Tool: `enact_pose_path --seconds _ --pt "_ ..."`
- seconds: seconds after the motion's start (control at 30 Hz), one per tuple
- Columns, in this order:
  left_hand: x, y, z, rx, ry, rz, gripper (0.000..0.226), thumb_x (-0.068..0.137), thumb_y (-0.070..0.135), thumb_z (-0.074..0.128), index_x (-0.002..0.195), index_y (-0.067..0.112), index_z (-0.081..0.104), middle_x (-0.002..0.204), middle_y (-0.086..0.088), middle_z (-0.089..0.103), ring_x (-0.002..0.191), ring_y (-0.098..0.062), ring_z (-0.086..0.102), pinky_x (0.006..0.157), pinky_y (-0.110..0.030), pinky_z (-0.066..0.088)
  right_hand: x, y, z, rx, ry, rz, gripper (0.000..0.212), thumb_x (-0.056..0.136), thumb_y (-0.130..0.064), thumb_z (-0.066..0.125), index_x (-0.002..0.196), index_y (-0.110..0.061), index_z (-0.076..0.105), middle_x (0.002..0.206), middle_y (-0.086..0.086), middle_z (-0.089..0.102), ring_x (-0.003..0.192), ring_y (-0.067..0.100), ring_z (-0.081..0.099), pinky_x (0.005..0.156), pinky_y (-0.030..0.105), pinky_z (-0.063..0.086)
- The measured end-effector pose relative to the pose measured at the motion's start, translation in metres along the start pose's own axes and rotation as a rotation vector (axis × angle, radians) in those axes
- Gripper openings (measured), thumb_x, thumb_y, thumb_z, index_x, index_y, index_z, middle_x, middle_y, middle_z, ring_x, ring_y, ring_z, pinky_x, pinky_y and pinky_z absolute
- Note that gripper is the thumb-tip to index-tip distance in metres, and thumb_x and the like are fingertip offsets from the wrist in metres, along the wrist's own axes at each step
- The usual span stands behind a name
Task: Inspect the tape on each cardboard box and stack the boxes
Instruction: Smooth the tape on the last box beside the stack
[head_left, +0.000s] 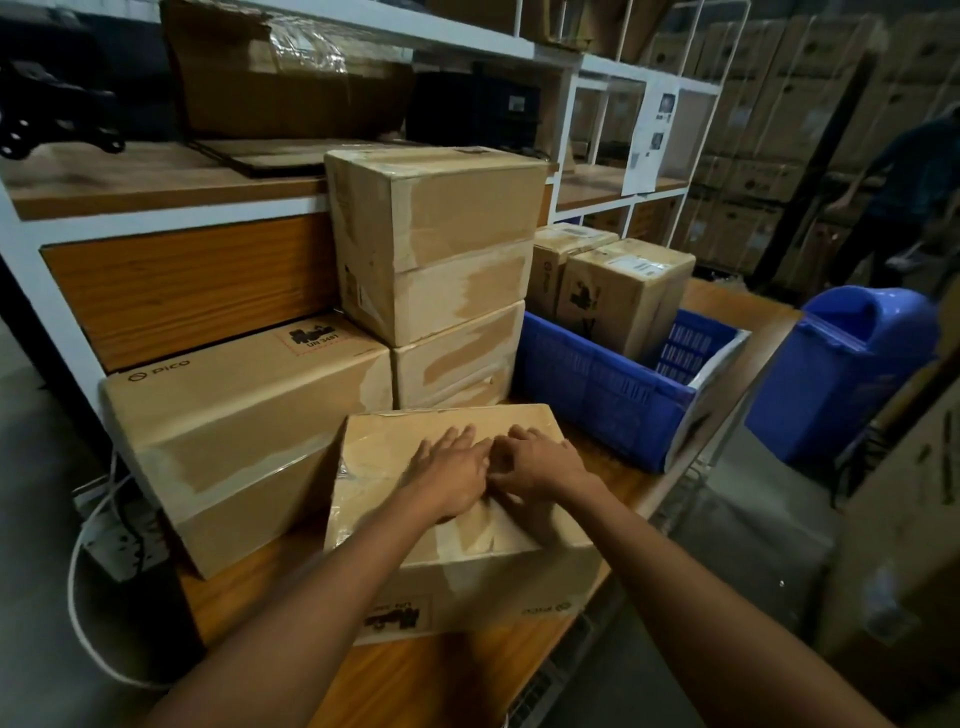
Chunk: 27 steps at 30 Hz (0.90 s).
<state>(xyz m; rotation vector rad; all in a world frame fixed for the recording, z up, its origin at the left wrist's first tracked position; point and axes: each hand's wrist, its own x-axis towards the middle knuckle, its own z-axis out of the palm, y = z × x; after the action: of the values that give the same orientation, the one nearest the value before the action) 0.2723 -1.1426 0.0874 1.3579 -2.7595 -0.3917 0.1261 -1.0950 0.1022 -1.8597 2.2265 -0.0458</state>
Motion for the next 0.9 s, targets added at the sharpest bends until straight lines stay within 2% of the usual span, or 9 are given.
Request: enact_pose_path --seconds 0.1,0.27,0.4,0.5,0.57,0.63,0.77,0.83,0.9 --pt "-0.013 0.001 -0.002 -0.048 0.150 0.032 0.040 0.102 0.033 0.041 0.137 0.023 0.056 0.146 -0.003 0.051 0.133 -0.023 0.048 0.109 -0.044 0.041 -0.026 -0.016 0.001 0.061 0.143 0.085 0.029 0.095 -0.052 0.051 0.088 -0.027 0.063 0.087 -0.006 0.062 0.088 0.017 0.060 0.091 0.044 0.048" --pt "-0.026 -0.001 0.033 -0.057 0.111 0.022 0.059 0.101 0.049 0.020 0.145 0.024 0.049 0.156 0.001 0.042 0.142 -0.018 0.040 0.116 -0.040 0.035 -0.056 -0.024 0.037 -0.053 0.312 0.019 0.036 0.102 -0.042 0.036 0.115 -0.026 0.065 0.131 -0.002 0.059 0.123 0.021 0.052 0.101 0.041 0.044" --pt "-0.033 -0.008 0.013 -0.083 0.035 0.138 0.048 0.105 0.044 0.033 0.150 0.032 0.040 0.163 0.002 0.026 0.150 -0.016 0.024 0.122 -0.041 0.025 -0.046 -0.009 0.020 -0.061 0.176 -0.056 0.039 0.101 -0.050 0.038 0.118 -0.030 0.066 0.130 -0.002 0.060 0.121 0.022 0.054 0.098 0.042 0.048" --pt "-0.053 -0.026 0.004 0.019 -0.072 0.107 0.062 0.101 0.062 0.030 0.157 0.040 0.017 0.168 0.003 0.001 0.154 -0.015 -0.001 0.124 -0.048 0.003 -0.054 0.021 0.022 0.019 0.018 -0.017 0.055 0.096 -0.069 0.036 0.149 -0.052 0.033 0.166 -0.004 0.019 0.151 0.029 0.019 0.116 0.066 0.018" --pt "-0.060 -0.034 0.003 0.063 -0.098 -0.002 0.073 0.095 0.072 0.030 0.158 0.041 0.009 0.167 0.001 -0.009 0.154 -0.019 -0.011 0.123 -0.053 -0.004 -0.059 0.030 0.031 0.035 -0.038 0.062 0.068 0.093 -0.078 0.028 0.153 -0.058 0.004 0.168 -0.001 -0.012 0.154 0.035 -0.011 0.114 0.073 -0.001" --pt "-0.059 -0.036 0.003 0.054 -0.102 -0.055 0.086 0.088 0.079 0.034 0.159 0.038 0.006 0.167 0.000 -0.012 0.153 -0.022 -0.013 0.122 -0.054 -0.005 -0.056 0.029 0.032 0.058 -0.068 0.080 0.073 0.092 -0.078 0.030 0.154 -0.056 -0.003 0.166 0.003 -0.021 0.152 0.037 -0.018 0.113 0.073 -0.002" --pt "-0.049 -0.045 -0.001 0.019 -0.083 -0.161 0.103 0.078 0.087 0.040 0.159 0.035 0.003 0.167 -0.002 -0.014 0.152 -0.028 -0.017 0.120 -0.057 -0.010 -0.052 0.024 0.025 0.239 0.007 0.131 0.094 0.085 -0.074 0.056 0.159 -0.042 0.008 0.169 0.003 -0.010 0.154 0.036 0.005 0.117 0.060 0.025" --pt "-0.049 -0.054 -0.002 -0.005 0.014 -0.305 0.095 0.084 0.083 0.037 0.159 0.033 0.008 0.167 -0.008 -0.011 0.152 -0.035 -0.015 0.117 -0.060 -0.008 -0.053 0.026 0.027 0.406 0.117 0.205 0.108 0.076 -0.070 0.071 0.159 -0.037 0.011 0.169 0.003 0.002 0.152 0.030 0.020 0.115 0.053 0.034" --pt "-0.050 -0.067 -0.005 -0.134 0.123 -0.470 0.082 0.091 0.073 0.040 0.157 0.029 0.018 0.167 -0.014 0.000 0.151 -0.042 -0.001 0.118 -0.062 0.007 -0.054 0.027 0.028 0.570 0.183 0.230 0.114 0.073 -0.060 0.080 0.160 -0.033 0.012 0.167 0.003 0.018 0.147 0.027 0.032 0.112 0.049 0.039"
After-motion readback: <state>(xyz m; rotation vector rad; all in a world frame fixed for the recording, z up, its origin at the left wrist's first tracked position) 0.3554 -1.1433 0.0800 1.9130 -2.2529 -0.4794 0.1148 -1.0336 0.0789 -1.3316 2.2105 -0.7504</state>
